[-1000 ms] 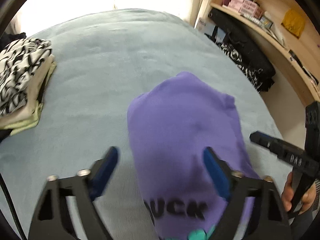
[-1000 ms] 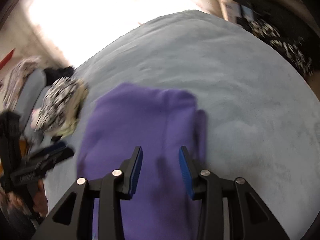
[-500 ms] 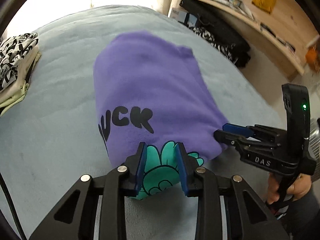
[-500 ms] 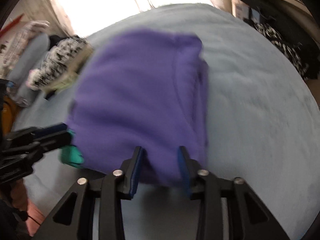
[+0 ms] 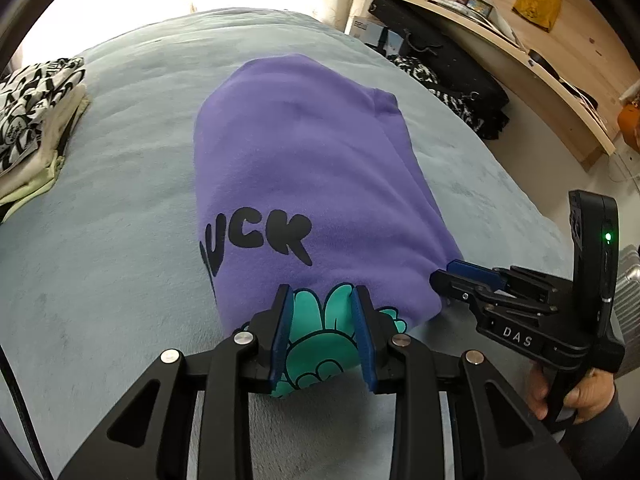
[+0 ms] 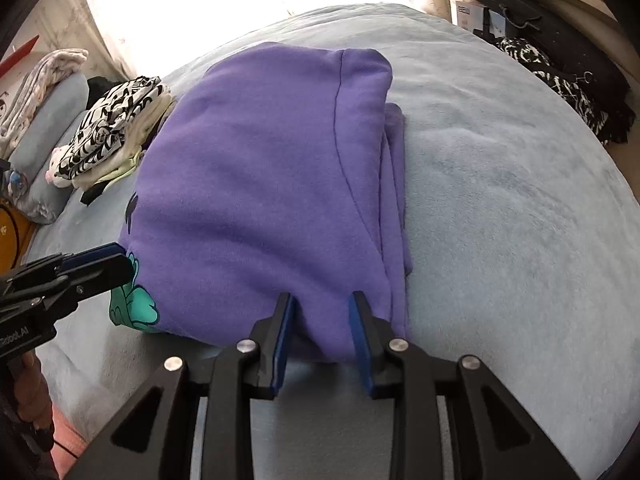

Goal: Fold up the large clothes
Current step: 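Open both grippers and position them at the bundle's flower-print end, then grasp the folded hoodie bundle with both grippers and lift it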

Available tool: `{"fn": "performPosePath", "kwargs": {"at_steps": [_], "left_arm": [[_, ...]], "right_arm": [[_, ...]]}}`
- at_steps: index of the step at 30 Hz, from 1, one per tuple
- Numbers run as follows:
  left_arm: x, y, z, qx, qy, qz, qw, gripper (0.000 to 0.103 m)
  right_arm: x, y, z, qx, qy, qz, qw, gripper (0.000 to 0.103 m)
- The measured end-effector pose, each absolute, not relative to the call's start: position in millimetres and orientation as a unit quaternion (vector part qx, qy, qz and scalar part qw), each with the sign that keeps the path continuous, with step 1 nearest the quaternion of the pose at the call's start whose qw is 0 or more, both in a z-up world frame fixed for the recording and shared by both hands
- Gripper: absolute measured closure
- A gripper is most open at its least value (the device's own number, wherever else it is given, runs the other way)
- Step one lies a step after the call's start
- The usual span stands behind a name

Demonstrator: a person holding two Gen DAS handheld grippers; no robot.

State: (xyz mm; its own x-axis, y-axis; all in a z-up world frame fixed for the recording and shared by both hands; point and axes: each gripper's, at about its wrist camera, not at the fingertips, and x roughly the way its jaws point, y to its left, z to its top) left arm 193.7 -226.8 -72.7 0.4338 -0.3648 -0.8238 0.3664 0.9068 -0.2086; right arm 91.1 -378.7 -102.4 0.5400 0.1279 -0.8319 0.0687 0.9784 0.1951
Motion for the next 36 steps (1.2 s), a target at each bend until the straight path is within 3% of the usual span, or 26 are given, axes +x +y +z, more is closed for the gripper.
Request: {"fn": "performPosePath", "kwargs": {"at_steps": [1,4,5,12,19,22,36], "left_arm": [[192,-227,-72,0.001,0.487,-0.212,0.847,0.071],[188,-226,-68,-0.002,0.488,-0.201,0.85,0.047],[186,-224,-66,-0.003,0.485,-0.197,0.852,0.046],[182,-211,-63,-0.012,0.488,-0.174,0.855,0.045],[180,-196,-65,-0.034,0.51,-0.162,0.844,0.045],[177,-192,-61,-0.027,0.508,-0.151,0.848,0.029],[207,-162,-67,-0.141,0.543,-0.215,0.8,0.023]], "right_arm": [[90,-378,-102,0.103,0.479,0.014,0.872,0.074],[90,-377,-102,0.106,0.478,0.01,0.872,0.072],[89,-377,-101,0.109,0.479,0.01,0.871,0.07],[86,-374,-98,0.113,0.484,0.009,0.868,0.063],[76,-369,-90,0.114,0.499,0.011,0.859,0.049],[70,-366,-82,0.101,0.505,0.015,0.857,0.042],[86,-418,-57,0.201,0.497,0.053,0.843,0.041]]}}
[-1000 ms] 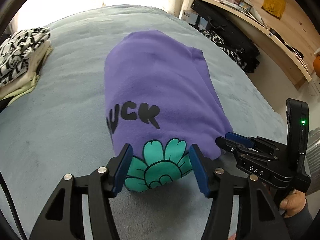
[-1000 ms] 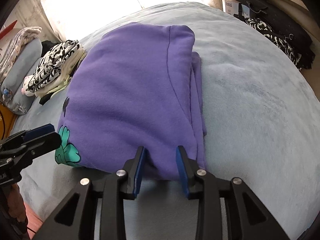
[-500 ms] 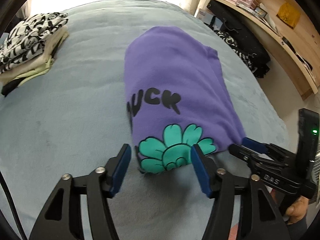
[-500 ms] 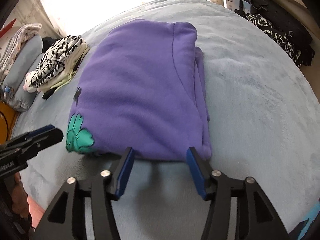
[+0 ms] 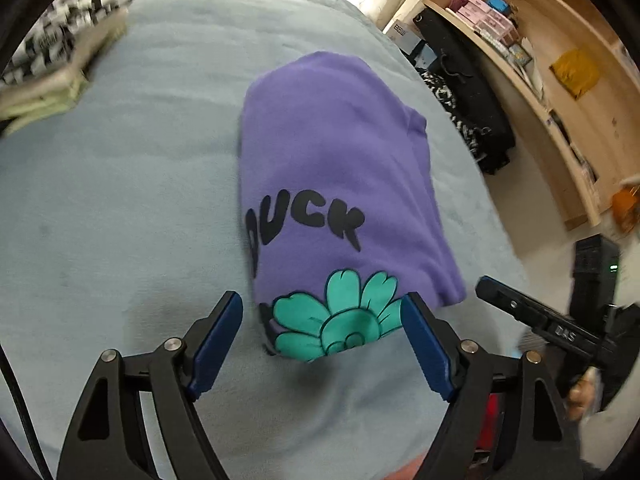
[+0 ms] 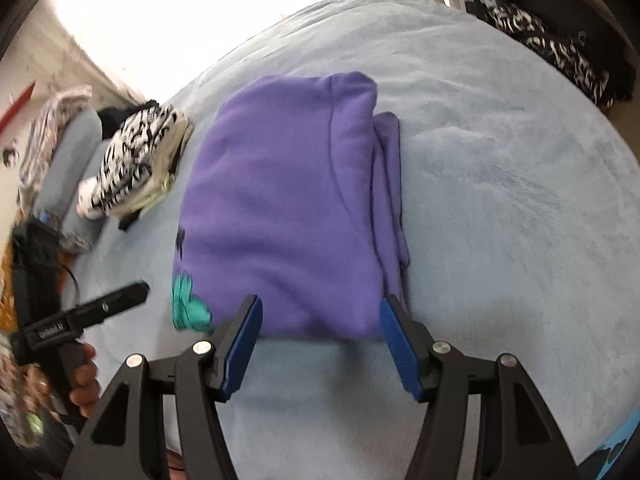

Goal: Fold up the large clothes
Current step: 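Grasp the folded hoodie bundle with both grippers and lift it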

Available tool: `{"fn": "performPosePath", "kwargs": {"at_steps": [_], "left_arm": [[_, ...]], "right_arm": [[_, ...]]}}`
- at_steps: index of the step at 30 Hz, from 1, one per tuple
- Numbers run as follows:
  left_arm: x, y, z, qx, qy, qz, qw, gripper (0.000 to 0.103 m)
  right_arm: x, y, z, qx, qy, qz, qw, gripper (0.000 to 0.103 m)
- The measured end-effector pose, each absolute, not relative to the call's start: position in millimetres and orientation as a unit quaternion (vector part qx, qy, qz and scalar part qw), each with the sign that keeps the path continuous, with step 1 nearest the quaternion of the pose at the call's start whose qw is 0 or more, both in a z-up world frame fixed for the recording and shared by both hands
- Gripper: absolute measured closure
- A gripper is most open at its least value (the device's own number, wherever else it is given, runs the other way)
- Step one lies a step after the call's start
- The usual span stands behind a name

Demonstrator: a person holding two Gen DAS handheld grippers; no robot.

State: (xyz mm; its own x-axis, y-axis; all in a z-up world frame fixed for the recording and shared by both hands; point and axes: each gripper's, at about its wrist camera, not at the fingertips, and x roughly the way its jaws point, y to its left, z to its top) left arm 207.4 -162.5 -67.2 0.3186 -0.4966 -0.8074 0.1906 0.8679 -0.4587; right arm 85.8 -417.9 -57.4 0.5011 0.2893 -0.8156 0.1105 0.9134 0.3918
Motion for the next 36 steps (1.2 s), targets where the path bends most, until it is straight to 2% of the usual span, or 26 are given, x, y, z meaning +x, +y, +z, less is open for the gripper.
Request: {"fn": "performPosePath", "kwargs": {"at_steps": [5,8,15,23,28,30,34,36], "left_arm": [[230,-162,-75,-0.172,0.549,-0.237,0.783,0.022],[244,-164,-80,-0.182,0.552,-0.246,0.776,0.017],[277,-178,-99,-0.17,0.564,-0.25,0.769,0.016],[300,-183,-122,-0.178,0.571,-0.273,0.753,0.002],[311,-187,-139,-0.2,0.575,-0.293,0.738,0.0],[314,-190,-144,-0.202,0.573,-0.299,0.736,0.0],[316,-195,-153,-0.21,0.569,-0.31,0.732,0.0],[316,-197,-157,-0.219,0.568,-0.317,0.727,0.0]], "right_arm": [[113,-439,-64,0.22,0.5,0.065,0.835,0.02],[129,-451,-76,0.248,0.509,0.083,0.82,0.019],[160,-473,-105,0.29,0.521,0.118,0.794,0.019],[186,-479,-130,0.316,0.526,0.152,0.775,0.019],[200,-469,-149,0.319,0.539,0.181,0.758,0.019],[206,-466,-156,0.327,0.54,0.189,0.752,0.016],[214,-463,-166,0.345,0.535,0.209,0.742,0.0],[217,-457,-166,0.336,0.537,0.212,0.744,0.0]]}}
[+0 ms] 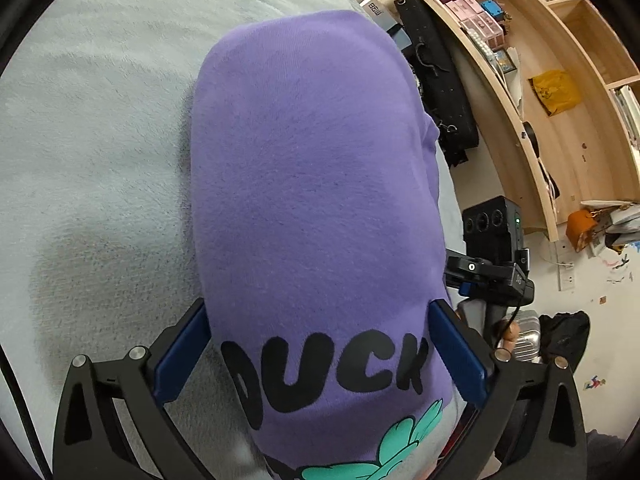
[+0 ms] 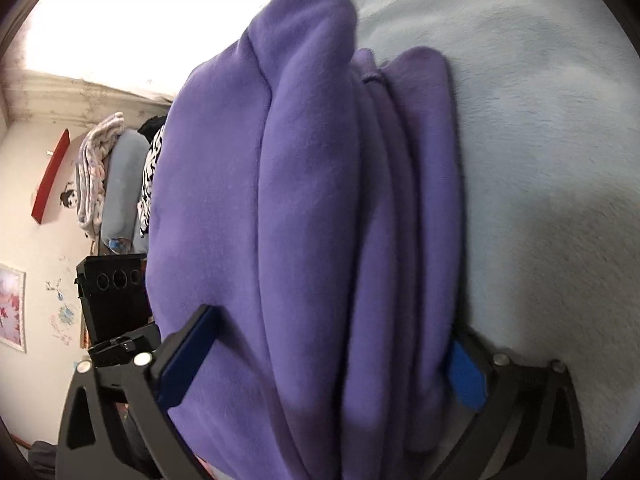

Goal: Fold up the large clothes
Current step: 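Grasp the folded hoodie bundle with both grippers and lift it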

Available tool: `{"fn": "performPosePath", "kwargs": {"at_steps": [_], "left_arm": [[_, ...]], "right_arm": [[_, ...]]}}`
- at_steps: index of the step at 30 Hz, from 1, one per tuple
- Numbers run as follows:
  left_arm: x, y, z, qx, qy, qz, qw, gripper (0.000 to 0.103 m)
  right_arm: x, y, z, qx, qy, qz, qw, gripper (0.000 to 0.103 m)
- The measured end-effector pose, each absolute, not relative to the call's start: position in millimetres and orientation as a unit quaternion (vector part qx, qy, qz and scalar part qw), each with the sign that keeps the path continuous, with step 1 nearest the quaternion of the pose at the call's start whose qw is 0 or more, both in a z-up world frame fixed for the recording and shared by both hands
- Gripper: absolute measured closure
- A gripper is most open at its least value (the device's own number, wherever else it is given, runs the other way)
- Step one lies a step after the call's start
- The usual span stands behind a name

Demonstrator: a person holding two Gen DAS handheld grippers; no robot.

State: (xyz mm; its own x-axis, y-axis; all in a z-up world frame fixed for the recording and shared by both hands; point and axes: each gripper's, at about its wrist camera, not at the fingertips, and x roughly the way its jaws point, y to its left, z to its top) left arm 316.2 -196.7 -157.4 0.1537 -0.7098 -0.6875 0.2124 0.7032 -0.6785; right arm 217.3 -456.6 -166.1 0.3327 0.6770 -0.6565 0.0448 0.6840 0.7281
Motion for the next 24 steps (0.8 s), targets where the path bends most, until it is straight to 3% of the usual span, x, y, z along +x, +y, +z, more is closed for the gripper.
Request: {"fn": "performPosePath", "kwargs": {"at_steps": [6,12,20,24], "left_arm": [[322,-195,-191,-0.295,0.579,-0.361,0.669,0.0],[329,-213,-198,-0.299,0.576,-0.362,0.669,0.0],[328,-222,-182,-0.275,0.563,-0.352,0.696,0.0],[325,-224,-162,-0.273,0.548,-0.349,0.709,0.0]], "right_arm": [[213,-453,-166,0.324,0.53,0.221,0.752,0.0],[215,-446,-163,0.315,0.523,0.22,0.761,0.003],[207,-438,-147,0.314,0.497,0.239,0.773,0.045],[202,-427,-129,0.299,0.484,0.226,0.791,0.05]]}}
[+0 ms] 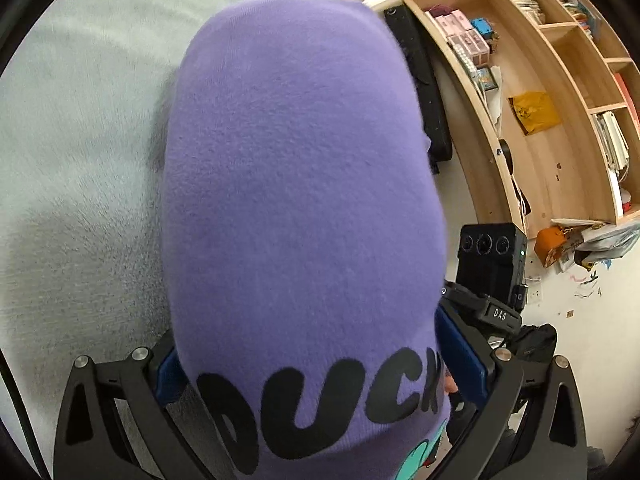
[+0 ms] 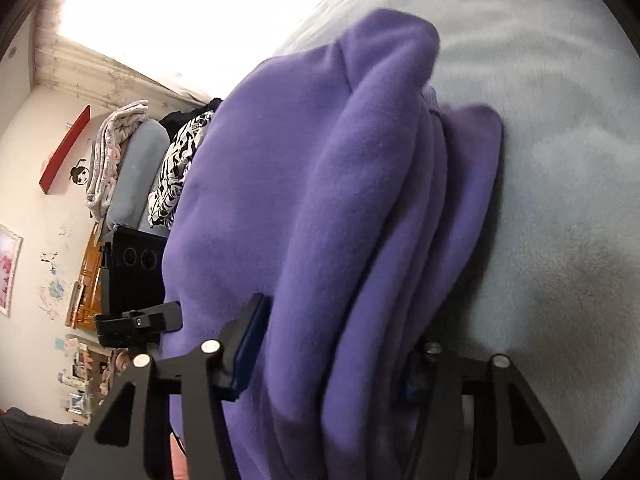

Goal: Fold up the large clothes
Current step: 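Grasp the folded hoodie bundle with both grippers and lift it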

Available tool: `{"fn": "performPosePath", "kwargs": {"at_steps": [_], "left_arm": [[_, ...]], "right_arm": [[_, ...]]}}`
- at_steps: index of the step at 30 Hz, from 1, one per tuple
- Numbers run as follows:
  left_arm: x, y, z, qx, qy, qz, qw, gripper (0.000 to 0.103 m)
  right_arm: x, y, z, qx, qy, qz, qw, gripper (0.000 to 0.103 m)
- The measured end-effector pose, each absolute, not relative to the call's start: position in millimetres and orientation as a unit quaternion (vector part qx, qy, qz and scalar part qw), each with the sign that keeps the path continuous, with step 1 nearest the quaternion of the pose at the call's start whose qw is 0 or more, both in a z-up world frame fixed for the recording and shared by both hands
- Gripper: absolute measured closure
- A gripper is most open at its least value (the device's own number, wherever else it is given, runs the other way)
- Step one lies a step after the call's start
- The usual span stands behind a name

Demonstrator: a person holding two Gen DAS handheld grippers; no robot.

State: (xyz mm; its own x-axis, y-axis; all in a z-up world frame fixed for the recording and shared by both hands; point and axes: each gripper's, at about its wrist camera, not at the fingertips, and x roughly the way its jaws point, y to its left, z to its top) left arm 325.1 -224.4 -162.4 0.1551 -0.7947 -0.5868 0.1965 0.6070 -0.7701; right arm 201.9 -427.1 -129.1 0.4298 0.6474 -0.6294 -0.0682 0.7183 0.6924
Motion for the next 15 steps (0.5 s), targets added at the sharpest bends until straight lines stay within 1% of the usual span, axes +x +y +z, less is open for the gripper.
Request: {"fn": "performPosePath", "kwargs": {"at_steps": [7,15], "left_arm": [[311,-208,-114,-0.273,0.53,-0.352,0.721,0.0],[278,-139,-35,-0.289,0.513,-0.328,0.738,0.0]], "right_arm": [[184,-396,-88,0.284,0.463,0.221,0.81,0.05],[166,-319,-23,0.258,0.433,0.251,0.827,0.05]]}}
